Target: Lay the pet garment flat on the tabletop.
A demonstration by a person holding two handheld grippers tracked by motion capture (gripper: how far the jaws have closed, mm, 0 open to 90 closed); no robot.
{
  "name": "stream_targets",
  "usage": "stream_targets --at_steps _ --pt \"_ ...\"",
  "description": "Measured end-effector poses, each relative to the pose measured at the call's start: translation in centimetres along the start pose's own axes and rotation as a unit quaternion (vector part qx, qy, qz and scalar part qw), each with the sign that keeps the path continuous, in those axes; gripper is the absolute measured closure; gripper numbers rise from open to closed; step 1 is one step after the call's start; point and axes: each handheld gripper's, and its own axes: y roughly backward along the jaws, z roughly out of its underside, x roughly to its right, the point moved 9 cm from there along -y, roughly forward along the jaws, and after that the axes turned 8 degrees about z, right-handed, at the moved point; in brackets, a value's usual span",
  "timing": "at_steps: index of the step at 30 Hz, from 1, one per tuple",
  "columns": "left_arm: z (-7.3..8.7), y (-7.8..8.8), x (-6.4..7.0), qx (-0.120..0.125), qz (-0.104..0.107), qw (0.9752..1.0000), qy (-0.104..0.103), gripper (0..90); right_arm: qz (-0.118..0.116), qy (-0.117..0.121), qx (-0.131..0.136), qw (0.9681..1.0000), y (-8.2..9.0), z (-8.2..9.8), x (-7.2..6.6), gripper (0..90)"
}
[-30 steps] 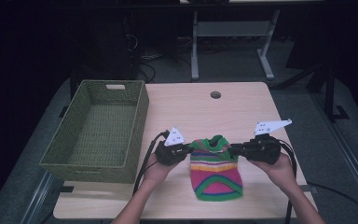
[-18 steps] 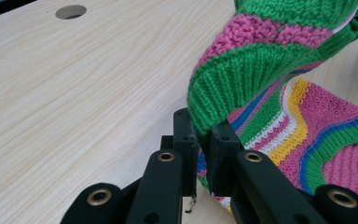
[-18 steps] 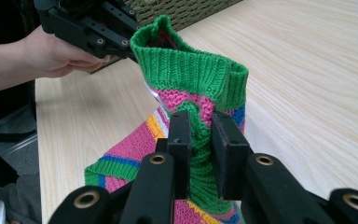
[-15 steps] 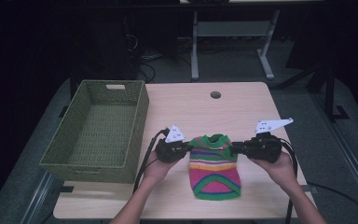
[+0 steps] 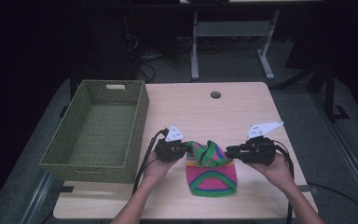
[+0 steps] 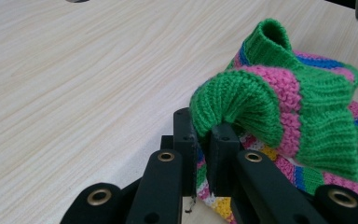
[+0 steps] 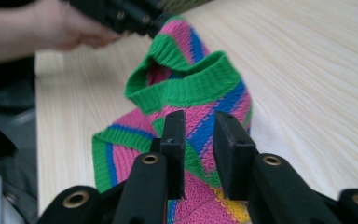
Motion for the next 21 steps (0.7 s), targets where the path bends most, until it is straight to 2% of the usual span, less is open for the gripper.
stream_targets --at_steps 5,12,15,19,21 --pt "0.0 0.0 0.1 0.001 0.001 1.0 0.0 83.9 -0.013 0.026 -0.026 0.9992 -1.4 0.2 -1.2 63.1" --pt "-0.3 -0.2 0.2 0.0 0.002 1.0 -0.003 83.9 0.006 0.045 -0.043 0.998 -2.6 0.4 -1.2 61.5" --pt "-0.3 -0.3 0.3 0.001 0.003 1.0 -0.005 83.9 0.014 0.057 -0.053 0.9969 -3.2 0.6 -1.2 66.8" --pt "-0.4 -0.4 0.4 -0.001 0.003 1.0 -0.005 83.9 0.026 0.066 -0.065 0.9954 -3.7 0.8 -1.0 81.8" --pt "-0.4 -0.4 0.4 -0.005 0.003 1.0 -0.006 83.9 0.025 0.064 -0.068 0.9953 -3.8 0.9 -0.9 83.3"
